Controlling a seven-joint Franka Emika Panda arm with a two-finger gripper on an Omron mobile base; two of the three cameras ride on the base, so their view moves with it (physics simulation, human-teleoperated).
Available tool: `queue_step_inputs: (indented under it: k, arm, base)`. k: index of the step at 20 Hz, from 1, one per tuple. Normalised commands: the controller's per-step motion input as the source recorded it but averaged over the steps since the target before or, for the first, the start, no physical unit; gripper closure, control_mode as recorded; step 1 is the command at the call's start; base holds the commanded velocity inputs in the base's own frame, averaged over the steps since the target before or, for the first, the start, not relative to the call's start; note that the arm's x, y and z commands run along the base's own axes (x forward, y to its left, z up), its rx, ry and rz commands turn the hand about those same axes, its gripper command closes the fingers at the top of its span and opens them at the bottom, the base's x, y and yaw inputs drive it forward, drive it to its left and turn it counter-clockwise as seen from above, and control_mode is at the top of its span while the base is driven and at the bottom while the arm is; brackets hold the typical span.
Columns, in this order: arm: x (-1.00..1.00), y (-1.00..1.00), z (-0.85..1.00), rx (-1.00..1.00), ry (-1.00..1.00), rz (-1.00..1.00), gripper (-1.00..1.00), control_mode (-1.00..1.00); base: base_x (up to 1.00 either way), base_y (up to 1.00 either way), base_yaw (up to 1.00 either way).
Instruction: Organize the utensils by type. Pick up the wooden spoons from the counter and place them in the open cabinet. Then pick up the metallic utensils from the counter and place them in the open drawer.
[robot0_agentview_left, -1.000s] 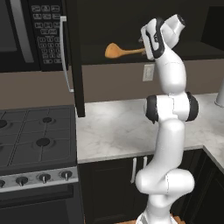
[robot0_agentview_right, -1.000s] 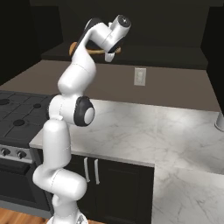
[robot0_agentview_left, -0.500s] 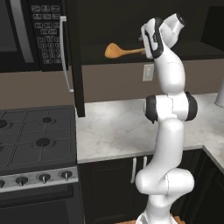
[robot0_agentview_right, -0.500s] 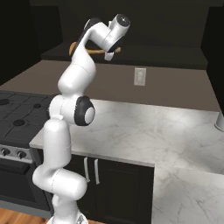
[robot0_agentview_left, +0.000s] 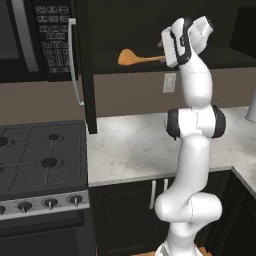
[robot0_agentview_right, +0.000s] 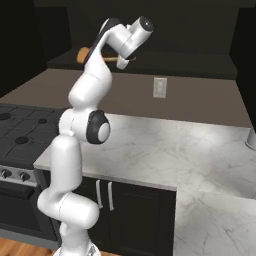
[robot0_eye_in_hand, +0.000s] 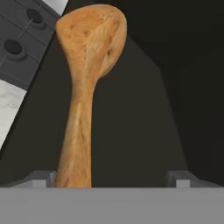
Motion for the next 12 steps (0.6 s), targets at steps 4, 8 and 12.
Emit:
queue_step_inputs:
  k: [4, 8, 12]
  arm:
    - [0.00, -0.01, 0.20, 0.12, 0.09, 0.09, -1.00, -1.00]
    - [0.00, 0.00, 0.06, 0.04, 0.05, 0.08, -1.00, -1.00]
    - [0.00, 0.00, 0.02, 0.00, 0.02, 0.07, -1.00, -1.00]
  base:
    - [0.00, 0.00, 0.00]
    - [0.00, 0.00, 0.00]
    - [0.00, 0.00, 0.00]
